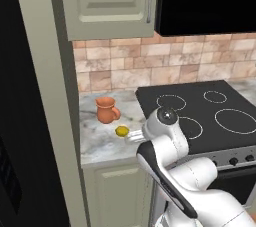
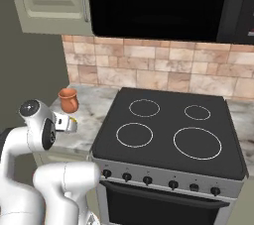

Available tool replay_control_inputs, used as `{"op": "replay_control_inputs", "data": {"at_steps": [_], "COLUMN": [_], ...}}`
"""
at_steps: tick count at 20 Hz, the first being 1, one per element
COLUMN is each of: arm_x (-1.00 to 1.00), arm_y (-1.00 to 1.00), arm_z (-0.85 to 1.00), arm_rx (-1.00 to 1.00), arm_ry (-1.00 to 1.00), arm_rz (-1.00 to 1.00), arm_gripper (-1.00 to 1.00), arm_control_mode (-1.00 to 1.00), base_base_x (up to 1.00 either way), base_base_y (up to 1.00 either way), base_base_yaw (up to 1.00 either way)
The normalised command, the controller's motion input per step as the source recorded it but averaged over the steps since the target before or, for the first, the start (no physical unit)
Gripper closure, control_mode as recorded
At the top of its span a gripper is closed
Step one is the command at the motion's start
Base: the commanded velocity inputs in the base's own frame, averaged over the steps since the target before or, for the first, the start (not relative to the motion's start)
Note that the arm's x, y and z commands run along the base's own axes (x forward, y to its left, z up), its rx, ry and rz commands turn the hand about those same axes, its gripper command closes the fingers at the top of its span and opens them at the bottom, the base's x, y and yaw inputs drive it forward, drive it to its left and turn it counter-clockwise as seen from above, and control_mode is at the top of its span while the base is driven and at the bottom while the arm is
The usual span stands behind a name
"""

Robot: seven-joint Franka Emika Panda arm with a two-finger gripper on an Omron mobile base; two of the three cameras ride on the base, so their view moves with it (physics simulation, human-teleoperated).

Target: Place the potato and lemon inside the fridge drawer. Close the drawer after placing the vegetables.

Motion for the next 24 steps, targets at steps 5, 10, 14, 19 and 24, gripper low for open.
{"op": "replay_control_inputs", "data": {"at_steps": [5, 10, 14, 19, 24], "arm_x": [0.62, 0.97, 0.72, 0.42, 0.35], "arm_y": [0.5, 0.5, 0.05, 0.0, 0.0], "arm_z": [-0.12, -0.06, 0.0, -0.13, -0.28], "arm_rx": [-0.03, -0.05, -0.09, -0.11, -0.09], "arm_ry": [0.06, 0.19, 0.21, 0.14, 0.08], "arm_rz": [0.01, 0.01, 0.03, 0.04, 0.1], "arm_gripper": [-1.0, -1.0, -1.0, -1.0, -1.0], "arm_control_mode": [-1.0, -1.0, -1.0, -1.0, -1.0], "base_base_x": [0.0, 0.0, 0.0, 0.0, 0.0], "base_base_y": [0.0, 0.0, 0.0, 0.0, 0.0], "base_base_yaw": [0.0, 0.0, 0.0, 0.0, 0.0]}}
